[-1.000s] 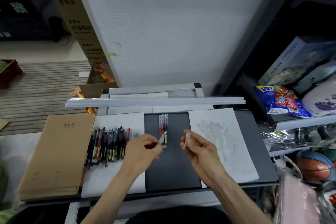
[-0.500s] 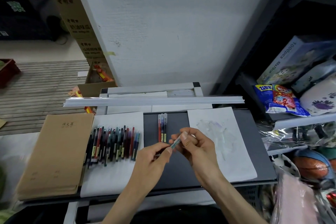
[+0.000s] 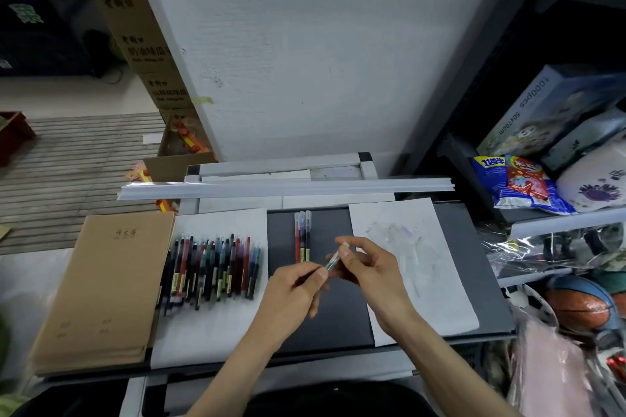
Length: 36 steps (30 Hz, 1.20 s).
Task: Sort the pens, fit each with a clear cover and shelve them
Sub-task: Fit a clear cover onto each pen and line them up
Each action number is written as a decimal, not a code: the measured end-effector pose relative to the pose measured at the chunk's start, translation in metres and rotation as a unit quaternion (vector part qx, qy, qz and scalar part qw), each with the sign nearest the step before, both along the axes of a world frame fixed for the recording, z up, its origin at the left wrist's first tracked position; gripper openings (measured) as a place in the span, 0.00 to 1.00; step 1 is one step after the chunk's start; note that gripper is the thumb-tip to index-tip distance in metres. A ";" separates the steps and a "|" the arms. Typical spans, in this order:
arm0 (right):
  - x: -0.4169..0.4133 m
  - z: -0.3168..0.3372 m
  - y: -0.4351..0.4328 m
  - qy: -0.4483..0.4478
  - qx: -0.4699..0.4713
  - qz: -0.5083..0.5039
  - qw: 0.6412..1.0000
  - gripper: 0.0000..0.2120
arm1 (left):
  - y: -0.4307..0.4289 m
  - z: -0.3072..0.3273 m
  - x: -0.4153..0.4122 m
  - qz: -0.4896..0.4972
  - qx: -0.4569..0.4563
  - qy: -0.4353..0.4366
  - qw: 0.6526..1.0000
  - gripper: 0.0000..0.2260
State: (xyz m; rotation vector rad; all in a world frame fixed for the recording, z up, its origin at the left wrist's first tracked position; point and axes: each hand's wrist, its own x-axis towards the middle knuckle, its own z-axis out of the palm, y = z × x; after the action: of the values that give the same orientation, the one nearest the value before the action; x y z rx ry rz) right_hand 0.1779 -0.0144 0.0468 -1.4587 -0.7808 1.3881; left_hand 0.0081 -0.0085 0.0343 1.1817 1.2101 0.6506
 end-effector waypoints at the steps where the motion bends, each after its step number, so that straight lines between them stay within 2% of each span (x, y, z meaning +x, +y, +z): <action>1: 0.006 -0.009 0.001 -0.061 -0.015 0.008 0.998 0.07 | 0.005 -0.006 -0.001 -0.003 0.034 0.067 0.997 0.10; 3: 0.020 -0.028 -0.001 -0.246 -0.045 0.042 0.967 0.08 | 0.018 -0.020 -0.006 0.051 0.049 0.153 0.986 0.07; 4: 0.028 -0.037 -0.003 -0.352 -0.053 0.066 0.932 0.09 | 0.025 -0.026 -0.010 0.086 0.047 0.175 0.980 0.06; 6: 0.045 -0.052 -0.009 -0.531 -0.060 0.116 0.837 0.12 | 0.039 -0.038 -0.018 0.135 0.044 0.224 0.964 0.07; 8: 0.056 -0.061 -0.015 -0.627 -0.080 0.153 0.760 0.16 | 0.055 -0.046 -0.025 0.153 0.040 0.253 0.954 0.08; 10: 0.062 -0.065 -0.018 -0.652 -0.097 0.176 0.731 0.17 | 0.069 -0.053 -0.027 0.145 0.035 0.269 0.952 0.09; 13: 0.064 -0.072 -0.019 -0.634 -0.100 0.190 0.743 0.15 | 0.085 -0.065 -0.023 0.115 0.060 0.313 0.941 0.16; 15: 0.064 -0.078 -0.017 -0.633 -0.092 0.194 0.744 0.13 | 0.093 -0.067 -0.017 0.094 0.064 0.332 0.937 0.13; 17: 0.063 -0.082 -0.014 -0.624 -0.085 0.186 0.754 0.13 | 0.097 -0.068 -0.013 0.083 0.059 0.336 0.936 0.04; 20: 0.062 -0.088 -0.009 -0.611 -0.077 0.165 0.770 0.13 | 0.099 -0.069 -0.007 0.089 0.051 0.332 0.938 0.11; 24: 0.067 -0.093 -0.005 -0.597 -0.062 0.146 0.787 0.09 | 0.095 -0.065 -0.007 0.090 0.062 0.333 0.937 0.10; 27: 0.071 -0.096 -0.004 -0.576 -0.043 0.121 0.807 0.11 | 0.088 -0.062 -0.018 0.082 0.070 0.364 0.925 0.08; 29: 0.071 -0.098 -0.005 -0.551 -0.028 0.109 0.827 0.14 | 0.081 -0.060 -0.031 0.074 0.078 0.406 0.908 0.07; 33: 0.062 -0.093 -0.005 -0.490 -0.004 0.063 0.869 0.19 | 0.067 -0.059 -0.050 0.008 0.102 0.541 0.835 0.08; 36: 0.051 -0.085 -0.001 -0.433 -0.008 0.020 0.901 0.19 | 0.060 -0.061 -0.056 -0.021 0.094 0.567 0.818 0.10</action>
State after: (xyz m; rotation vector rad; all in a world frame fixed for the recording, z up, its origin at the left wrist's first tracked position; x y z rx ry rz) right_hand 0.2293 -0.0159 -0.0385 -2.1006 -1.3432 0.7145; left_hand -0.0475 0.0516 -0.0271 1.8494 2.1160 -0.0662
